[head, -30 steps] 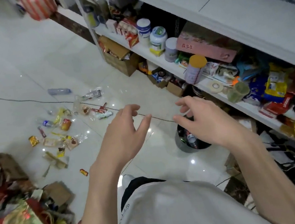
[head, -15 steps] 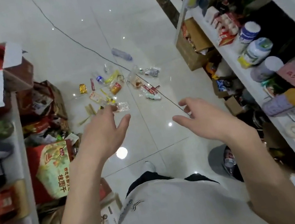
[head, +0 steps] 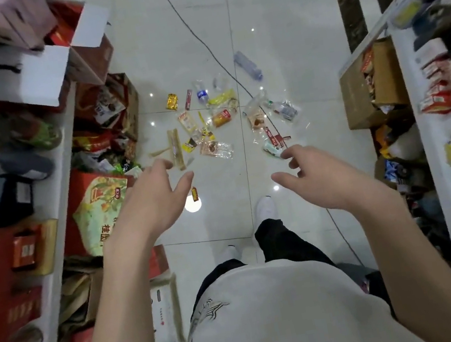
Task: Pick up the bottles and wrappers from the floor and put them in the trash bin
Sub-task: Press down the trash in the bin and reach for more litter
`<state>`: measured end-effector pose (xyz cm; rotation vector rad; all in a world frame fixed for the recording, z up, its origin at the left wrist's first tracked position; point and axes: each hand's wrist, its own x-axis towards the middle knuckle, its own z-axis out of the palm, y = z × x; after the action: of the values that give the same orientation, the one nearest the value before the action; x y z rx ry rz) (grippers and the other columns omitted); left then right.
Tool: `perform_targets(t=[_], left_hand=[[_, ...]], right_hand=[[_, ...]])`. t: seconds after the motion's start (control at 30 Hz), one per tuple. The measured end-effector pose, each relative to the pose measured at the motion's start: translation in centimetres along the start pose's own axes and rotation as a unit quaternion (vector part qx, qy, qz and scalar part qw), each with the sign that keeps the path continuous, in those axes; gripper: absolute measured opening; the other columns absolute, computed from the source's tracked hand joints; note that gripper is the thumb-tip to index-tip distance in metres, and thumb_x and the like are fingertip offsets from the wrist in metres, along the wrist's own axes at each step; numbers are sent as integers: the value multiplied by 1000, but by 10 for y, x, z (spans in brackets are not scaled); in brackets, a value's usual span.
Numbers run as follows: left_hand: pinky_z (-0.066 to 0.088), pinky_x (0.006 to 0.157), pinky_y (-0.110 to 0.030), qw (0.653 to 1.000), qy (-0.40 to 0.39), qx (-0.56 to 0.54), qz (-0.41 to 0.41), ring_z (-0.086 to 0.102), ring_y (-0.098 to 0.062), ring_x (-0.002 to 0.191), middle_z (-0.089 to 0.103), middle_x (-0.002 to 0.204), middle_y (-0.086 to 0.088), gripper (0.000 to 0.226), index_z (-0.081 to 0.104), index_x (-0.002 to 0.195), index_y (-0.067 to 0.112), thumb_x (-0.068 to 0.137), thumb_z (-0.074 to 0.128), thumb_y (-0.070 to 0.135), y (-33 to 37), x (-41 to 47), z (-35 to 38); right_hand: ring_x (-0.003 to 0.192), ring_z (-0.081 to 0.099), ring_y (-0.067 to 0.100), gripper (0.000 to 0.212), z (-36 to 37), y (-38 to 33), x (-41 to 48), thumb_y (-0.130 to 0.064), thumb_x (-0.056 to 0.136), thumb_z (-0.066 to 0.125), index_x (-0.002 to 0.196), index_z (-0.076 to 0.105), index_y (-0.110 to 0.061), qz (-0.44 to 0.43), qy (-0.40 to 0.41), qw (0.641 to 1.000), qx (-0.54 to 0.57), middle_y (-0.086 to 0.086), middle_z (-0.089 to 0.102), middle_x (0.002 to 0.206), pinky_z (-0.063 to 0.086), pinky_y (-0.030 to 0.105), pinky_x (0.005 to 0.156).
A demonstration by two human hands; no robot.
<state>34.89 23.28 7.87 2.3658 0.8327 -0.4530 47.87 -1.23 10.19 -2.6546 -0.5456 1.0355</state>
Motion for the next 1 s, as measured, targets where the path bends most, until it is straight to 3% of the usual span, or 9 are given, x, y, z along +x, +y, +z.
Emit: perform_targets(t=[0.1,0.33,0.53,0.8,1.0], left_hand=[[51,95,-51,999,6,-19,-34,59,-29,115,58,134,-4,65,45,138,24,91,42,70,15,22,0],[45,102,-51,996,13,-15,-84,55,-25,122,55,139,-3,61,43,139,22,96,41,64,63,73,-2],[41,105,-50,991,9,4,-133,52,-26,127,52,143,-4,61,41,143,17,99,40,59,61,119,7],[47,96,-48,985,4,-3,-174,57,-28,117,56,137,-5,58,43,139,20,98,40,60,6,197,41],[44,97,-43,985,-6,2,-171,57,-27,119,52,141,-5,59,42,141,19,99,40,59,-55,277,114]], right_hand=[[121,56,22,62,-20,5,37,-55,97,52,147,41,-20,-27,-15,1000,2,2,51,143,46,43,103],[120,57,28,61,-69,13,129,-52,98,53,146,42,-17,-80,-45,995,-40,7,53,140,47,49,102],[122,54,31,58,-77,-2,208,-52,97,53,143,45,-17,-113,-55,989,-83,10,53,138,46,52,102],[123,56,31,59,-37,-32,304,-54,98,51,146,42,-20,-132,-93,981,-107,7,51,142,45,51,104],[120,58,32,58,39,-27,390,-52,99,50,147,41,-20,-149,-95,978,-111,9,50,142,46,51,102]])
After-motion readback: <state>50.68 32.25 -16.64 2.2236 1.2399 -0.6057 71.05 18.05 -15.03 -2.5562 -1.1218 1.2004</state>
